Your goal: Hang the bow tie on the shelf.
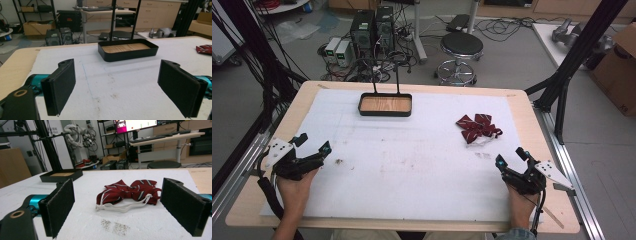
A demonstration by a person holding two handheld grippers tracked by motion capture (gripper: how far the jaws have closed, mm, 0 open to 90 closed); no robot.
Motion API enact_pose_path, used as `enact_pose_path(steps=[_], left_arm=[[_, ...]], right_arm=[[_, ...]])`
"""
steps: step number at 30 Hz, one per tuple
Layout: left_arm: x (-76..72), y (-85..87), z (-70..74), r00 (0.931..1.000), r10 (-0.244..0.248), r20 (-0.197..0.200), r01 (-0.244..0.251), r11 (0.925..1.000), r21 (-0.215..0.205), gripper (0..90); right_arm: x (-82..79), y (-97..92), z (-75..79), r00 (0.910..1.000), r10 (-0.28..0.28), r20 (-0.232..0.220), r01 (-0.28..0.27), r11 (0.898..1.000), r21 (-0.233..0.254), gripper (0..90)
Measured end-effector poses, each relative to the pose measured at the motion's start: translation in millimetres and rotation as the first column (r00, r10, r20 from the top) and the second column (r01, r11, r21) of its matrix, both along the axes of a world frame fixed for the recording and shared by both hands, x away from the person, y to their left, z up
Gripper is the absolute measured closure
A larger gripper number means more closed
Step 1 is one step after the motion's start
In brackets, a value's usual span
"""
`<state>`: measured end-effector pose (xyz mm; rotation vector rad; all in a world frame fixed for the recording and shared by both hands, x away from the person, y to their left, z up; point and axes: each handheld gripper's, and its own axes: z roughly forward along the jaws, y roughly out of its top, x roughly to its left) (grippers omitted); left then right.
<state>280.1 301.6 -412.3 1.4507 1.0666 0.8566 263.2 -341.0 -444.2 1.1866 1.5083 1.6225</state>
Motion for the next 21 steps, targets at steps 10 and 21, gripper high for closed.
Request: enact_pose_path(steps=[10, 21], left_arm=[[1.2, -2.6, -0.6, 1.0000, -0.003, -0.003, 0.003, 1.0000, 0.005, 15.2], [-1.2, -3.2, -1.3, 0.9999, -0.010, 0.005, 0.010, 0.9999, 0.011, 15.0]], right_arm=[[-0.4, 0.4, -0.1, 1.0000, 0.000, 0.000, 0.000, 1.000, -0.006, 11.4], [0.8, 1.4, -1.0, 0.9999, -0.014, -0.005, 0.014, 0.999, -0.034, 11.4]])
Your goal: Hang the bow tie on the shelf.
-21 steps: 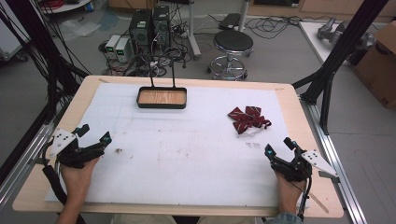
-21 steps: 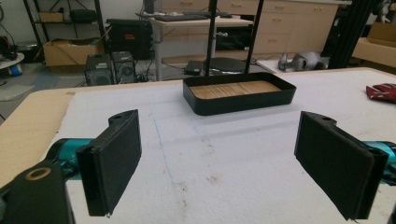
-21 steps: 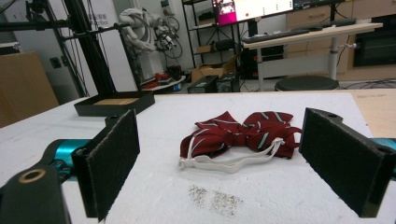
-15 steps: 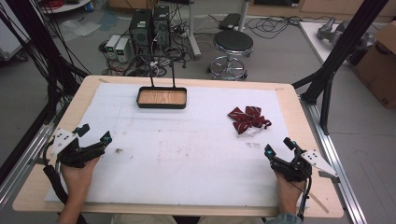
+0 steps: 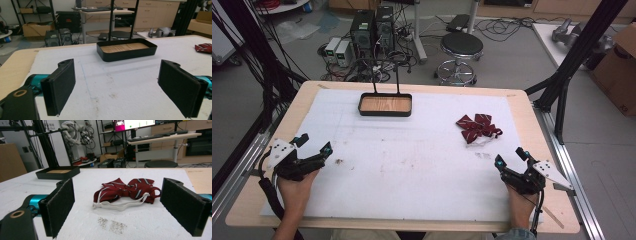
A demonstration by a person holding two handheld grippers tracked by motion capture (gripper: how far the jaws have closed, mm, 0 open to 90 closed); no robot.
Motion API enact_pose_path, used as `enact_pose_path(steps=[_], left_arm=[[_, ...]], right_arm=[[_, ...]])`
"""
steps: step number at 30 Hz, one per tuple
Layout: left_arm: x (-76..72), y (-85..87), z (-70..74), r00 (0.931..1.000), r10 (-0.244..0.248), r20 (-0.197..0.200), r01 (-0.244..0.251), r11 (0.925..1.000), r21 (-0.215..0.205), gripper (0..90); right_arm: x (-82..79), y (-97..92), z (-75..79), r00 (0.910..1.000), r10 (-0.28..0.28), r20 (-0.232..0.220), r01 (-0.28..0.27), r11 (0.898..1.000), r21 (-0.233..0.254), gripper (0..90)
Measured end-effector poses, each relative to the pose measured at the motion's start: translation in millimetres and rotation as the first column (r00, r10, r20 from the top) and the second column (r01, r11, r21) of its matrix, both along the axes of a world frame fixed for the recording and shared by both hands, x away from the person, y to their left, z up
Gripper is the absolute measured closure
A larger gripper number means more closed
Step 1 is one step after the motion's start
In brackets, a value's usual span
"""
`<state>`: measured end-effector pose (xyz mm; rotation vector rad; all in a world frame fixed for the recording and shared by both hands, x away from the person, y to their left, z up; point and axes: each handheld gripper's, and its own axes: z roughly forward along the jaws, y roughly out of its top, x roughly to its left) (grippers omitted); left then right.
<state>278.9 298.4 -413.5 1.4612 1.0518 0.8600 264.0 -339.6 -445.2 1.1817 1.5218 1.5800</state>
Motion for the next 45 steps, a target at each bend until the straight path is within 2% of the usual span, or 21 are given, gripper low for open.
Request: enact_pose_path(steps=[10, 13, 16, 18, 19, 21, 22, 25, 26, 28, 32, 33, 37, 38, 39, 40, 41, 43, 44, 45], left_arm=[[1.9, -2.2, -0.8, 0.9998, -0.019, 0.008, 0.019, 0.9998, 0.005, 14.7], [1.7, -1.1, -0.8, 0.9999, -0.014, 0.008, 0.014, 0.9999, 0.005, 14.6], [1.3, 0.0, -0.8, 0.9998, -0.015, 0.014, 0.015, 0.9999, -0.001, 14.6], [0.1, 0.4, -0.4, 0.9997, -0.016, 0.020, 0.016, 0.9999, -0.002, 14.6], [-0.4, 0.5, -0.1, 0.9996, -0.015, 0.024, 0.015, 0.9999, -0.001, 14.6], [-0.8, 0.3, -0.3, 0.9995, -0.015, 0.028, 0.015, 0.9999, -0.005, 14.6], [-0.9, 0.4, -0.4, 0.9995, -0.017, 0.027, 0.017, 0.9999, -0.003, 14.6], [-0.8, 0.5, -0.6, 0.9996, -0.015, 0.025, 0.015, 0.9999, -0.003, 14.5], [-0.8, 0.4, -0.7, 0.9995, -0.016, 0.026, 0.017, 0.9999, -0.005, 14.5], [-0.5, 0.2, -0.7, 0.9996, -0.019, 0.023, 0.019, 0.9998, -0.007, 14.5], [-0.4, -0.8, -0.7, 0.9991, -0.030, 0.029, 0.030, 0.9995, -0.010, 14.4], [-0.6, -1.3, -0.5, 0.9991, -0.031, 0.030, 0.031, 0.9995, -0.008, 14.4], [-0.4, -2.4, -0.8, 0.9989, -0.036, 0.029, 0.036, 0.9993, -0.008, 14.4], [-0.4, -2.5, -0.8, 0.9990, -0.035, 0.028, 0.035, 0.9994, -0.007, 14.4], [-0.4, -2.4, -0.8, 0.9989, -0.036, 0.028, 0.036, 0.9993, -0.008, 14.4], [-0.4, -2.4, -0.8, 0.9989, -0.036, 0.028, 0.036, 0.9993, -0.008, 14.4], [-0.2, -2.9, -1.0, 0.9990, -0.035, 0.028, 0.036, 0.9993, -0.011, 14.4], [-0.2, -3.0, -1.0, 0.9990, -0.036, 0.027, 0.036, 0.9993, -0.010, 14.4], [0.0, -3.1, -1.1, 0.9989, -0.037, 0.028, 0.037, 0.9993, -0.009, 14.4], [-0.1, -3.4, -1.1, 0.9990, -0.036, 0.027, 0.036, 0.9993, -0.007, 14.4]], right_arm=[[0.0, 2.2, 0.4, 0.9998, 0.001, 0.019, -0.001, 1.000, -0.019, 11.5], [2.7, 2.4, 0.8, 1.0000, 0.007, 0.005, -0.007, 1.000, -0.010, 11.4], [9.2, 3.0, 1.7, 0.9990, 0.038, -0.024, -0.039, 0.999, -0.019, 11.4], [15.4, 2.5, 3.9, 0.9973, 0.054, -0.050, -0.055, 0.998, -0.024, 11.5], [18.6, 1.5, 5.1, 0.9972, 0.061, -0.043, -0.062, 0.998, -0.030, 11.5], [27.2, -1.8, 11.7, 0.9963, 0.062, -0.060, -0.064, 0.997, -0.037, 11.5], [27.2, -1.8, 11.7, 0.9963, 0.062, -0.060, -0.064, 0.997, -0.037, 11.5], [43.4, -6.3, 19.4, 0.9937, 0.087, -0.071, -0.091, 0.995, -0.042, 13.8], [43.4, -6.3, 19.4, 0.9937, 0.087, -0.071, -0.091, 0.995, -0.042, 13.8], [57.9, -7.8, 22.9, 0.9919, 0.107, -0.069, -0.112, 0.991, -0.072, 15.5], [73.0, -11.4, 24.1, 0.9917, 0.105, -0.074, -0.110, 0.991, -0.072, 15.9], [83.7, -15.4, 23.1, 0.9886, 0.108, -0.105, -0.115, 0.992, -0.061, 16.4], [101.1, -21.4, 17.0, 0.9894, 0.067, -0.129, -0.080, 0.992, -0.096, 21.2], [105.2, -23.0, 14.9, 0.9874, 0.061, -0.146, -0.076, 0.993, -0.095, 21.2], [110.0, -23.8, 13.0, 0.9817, 0.066, -0.179, -0.083, 0.992, -0.092, 21.2], [110.0, -23.8, 13.0, 0.9817, 0.066, -0.179, -0.083, 0.992, -0.092, 21.2], [118.4, -22.5, 10.7, 0.9764, 0.060, -0.208, -0.087, 0.988, -0.126, 21.2], [122.4, -20.7, 11.1, 0.9734, 0.058, -0.221, -0.091, 0.986, -0.139, 21.3], [127.4, -16.0, 12.0, 0.9755, 0.059, -0.212, -0.092, 0.985, -0.149, 22.7], [131.3, -13.9, 12.8, 0.9712, 0.063, -0.230, -0.100, 0.983, -0.152, 22.7]])
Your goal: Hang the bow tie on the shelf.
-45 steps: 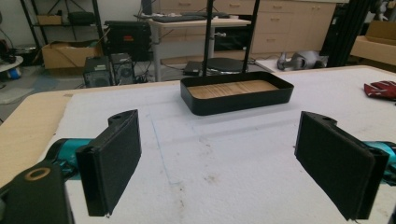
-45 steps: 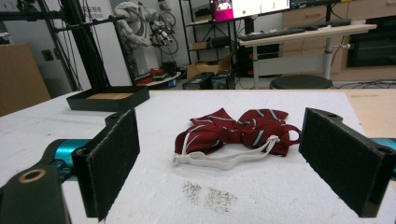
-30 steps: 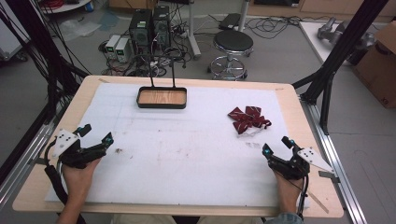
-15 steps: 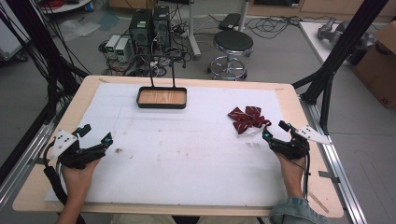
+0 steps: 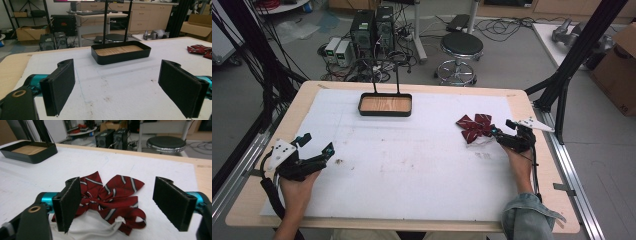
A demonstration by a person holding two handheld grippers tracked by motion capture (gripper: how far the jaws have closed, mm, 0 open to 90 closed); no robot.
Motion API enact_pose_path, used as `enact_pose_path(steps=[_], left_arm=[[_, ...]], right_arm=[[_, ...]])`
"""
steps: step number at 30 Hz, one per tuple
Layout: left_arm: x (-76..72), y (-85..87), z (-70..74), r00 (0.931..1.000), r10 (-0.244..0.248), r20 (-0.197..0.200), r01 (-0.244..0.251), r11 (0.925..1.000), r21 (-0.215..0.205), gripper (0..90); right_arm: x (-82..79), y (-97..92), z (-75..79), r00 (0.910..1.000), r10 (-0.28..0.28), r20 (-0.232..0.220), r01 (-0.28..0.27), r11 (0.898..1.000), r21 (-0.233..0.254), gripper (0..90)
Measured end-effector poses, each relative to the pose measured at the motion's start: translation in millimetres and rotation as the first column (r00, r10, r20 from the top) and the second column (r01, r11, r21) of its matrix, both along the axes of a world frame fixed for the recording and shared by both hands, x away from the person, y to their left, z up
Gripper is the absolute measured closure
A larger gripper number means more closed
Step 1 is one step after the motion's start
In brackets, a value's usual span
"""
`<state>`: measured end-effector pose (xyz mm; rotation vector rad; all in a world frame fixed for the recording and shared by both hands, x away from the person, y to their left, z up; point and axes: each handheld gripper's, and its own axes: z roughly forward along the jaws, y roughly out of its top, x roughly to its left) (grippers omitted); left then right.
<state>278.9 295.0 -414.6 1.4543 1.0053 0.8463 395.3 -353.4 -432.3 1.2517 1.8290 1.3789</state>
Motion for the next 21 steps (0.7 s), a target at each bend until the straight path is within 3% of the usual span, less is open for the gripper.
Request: enact_pose_path(steps=[3, 4, 5, 6, 9, 10, 13, 15, 21], left_arm=[[0.5, -0.9, -0.3, 1.0000, -0.004, -0.003, 0.004, 1.0000, 0.001, 14.5], [0.4, -1.1, -0.3, 1.0000, -0.005, -0.003, 0.005, 1.0000, 0.003, 14.4], [0.3, -1.3, -0.3, 1.0000, -0.005, -0.003, 0.005, 1.0000, 0.002, 14.4], [0.0, -1.4, -0.2, 1.0000, -0.007, -0.003, 0.007, 1.0000, 0.005, 14.5], [0.0, -1.6, -0.3, 1.0000, -0.009, -0.004, 0.009, 1.0000, 0.004, 14.4], [-0.1, -1.5, -0.2, 0.9999, -0.009, -0.004, 0.009, 0.9999, 0.004, 14.5], [-0.5, -1.4, -0.3, 0.9999, -0.010, -0.003, 0.010, 0.9999, 0.005, 14.4], [-0.9, -1.6, -0.4, 0.9999, -0.011, -0.002, 0.011, 0.9999, 0.004, 14.5], [-0.7, -2.7, -0.6, 0.9999, -0.016, -0.002, 0.016, 0.9998, 0.007, 14.5]], right_arm=[[7.1, 6.4, 0.8, 0.9997, 0.012, -0.023, -0.012, 1.000, -0.018, 23.0], [10.4, 13.6, -1.0, 0.9998, 0.017, 0.004, -0.017, 0.999, -0.030, 24.5], [10.4, 13.6, -1.0, 0.9998, 0.017, 0.004, -0.017, 0.999, -0.030, 24.5], [18.7, 18.5, -4.0, 0.9973, 0.037, -0.063, -0.038, 0.999, -0.017, 24.5], [24.6, 25.8, -6.9, 0.9953, 0.044, -0.086, -0.048, 0.998, -0.051, 25.3], [31.5, 33.1, -8.7, 0.9895, 0.052, -0.135, -0.060, 0.997, -0.055, 26.0], [34.4, 39.4, -12.2, 0.9894, 0.052, -0.136, -0.064, 0.994, -0.087, 30.9], [39.0, 41.9, -16.1, 0.9801, 0.047, -0.193, -0.070, 0.991, -0.111, 33.9], [45.9, 46.6, -17.6, 0.9643, 0.027, -0.263, -0.069, 0.986, -0.152, 42.4]])
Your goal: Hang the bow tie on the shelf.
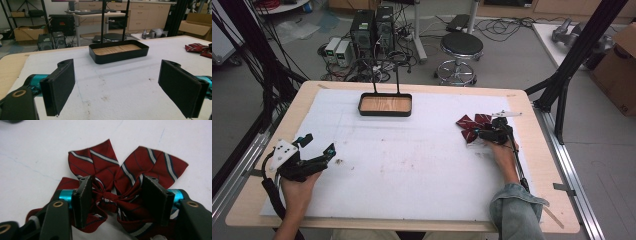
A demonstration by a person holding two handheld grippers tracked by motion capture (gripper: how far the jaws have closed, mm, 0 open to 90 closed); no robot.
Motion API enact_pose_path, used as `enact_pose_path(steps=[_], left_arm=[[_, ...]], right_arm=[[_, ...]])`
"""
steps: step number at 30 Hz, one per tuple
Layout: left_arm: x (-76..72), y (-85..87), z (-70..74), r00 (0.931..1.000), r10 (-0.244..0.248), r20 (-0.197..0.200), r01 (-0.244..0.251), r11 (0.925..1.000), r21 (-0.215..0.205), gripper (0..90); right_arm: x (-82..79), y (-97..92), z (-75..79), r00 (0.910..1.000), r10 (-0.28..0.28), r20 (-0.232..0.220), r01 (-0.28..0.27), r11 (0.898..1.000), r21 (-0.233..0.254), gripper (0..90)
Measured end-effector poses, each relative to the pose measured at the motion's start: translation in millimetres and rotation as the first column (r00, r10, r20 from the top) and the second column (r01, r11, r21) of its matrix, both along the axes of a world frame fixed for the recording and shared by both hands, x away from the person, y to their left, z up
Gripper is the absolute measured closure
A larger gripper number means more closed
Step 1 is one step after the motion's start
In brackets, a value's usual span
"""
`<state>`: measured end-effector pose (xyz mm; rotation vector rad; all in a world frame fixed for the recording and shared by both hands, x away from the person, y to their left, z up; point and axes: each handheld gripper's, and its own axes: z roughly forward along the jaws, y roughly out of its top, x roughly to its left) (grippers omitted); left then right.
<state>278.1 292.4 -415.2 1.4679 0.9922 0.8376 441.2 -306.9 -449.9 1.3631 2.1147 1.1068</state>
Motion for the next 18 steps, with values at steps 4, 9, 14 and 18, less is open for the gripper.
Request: enact_pose_path(steps=[4, 9, 14, 18], left_arm=[[0.2, -0.2, -0.1, 1.0000, -0.002, -0.001, 0.002, 1.0000, -0.001, 14.5], [1.0, -1.8, -0.3, 1.0000, -0.005, -0.003, 0.005, 1.0000, 0.002, 14.5], [0.5, -2.2, 0.0, 1.0000, -0.006, -0.002, 0.006, 1.0000, 0.003, 14.7], [1.1, -1.8, -0.5, 1.0000, -0.004, -0.005, 0.004, 1.0000, 0.002, 14.8]], right_arm=[[2.2, 1.5, -1.1, 0.9998, 0.011, -0.014, -0.011, 1.000, -0.021, 50.5], [0.7, 3.4, -1.0, 0.9989, 0.002, -0.048, -0.001, 1.000, 0.023, 67.2], [-2.2, 7.3, 2.1, 0.9988, -0.014, -0.048, 0.015, 1.000, 0.005, 73.3], [-6.2, 13.2, 9.1, 0.9998, -0.018, 0.006, 0.018, 1.000, -0.023, 73.8]])
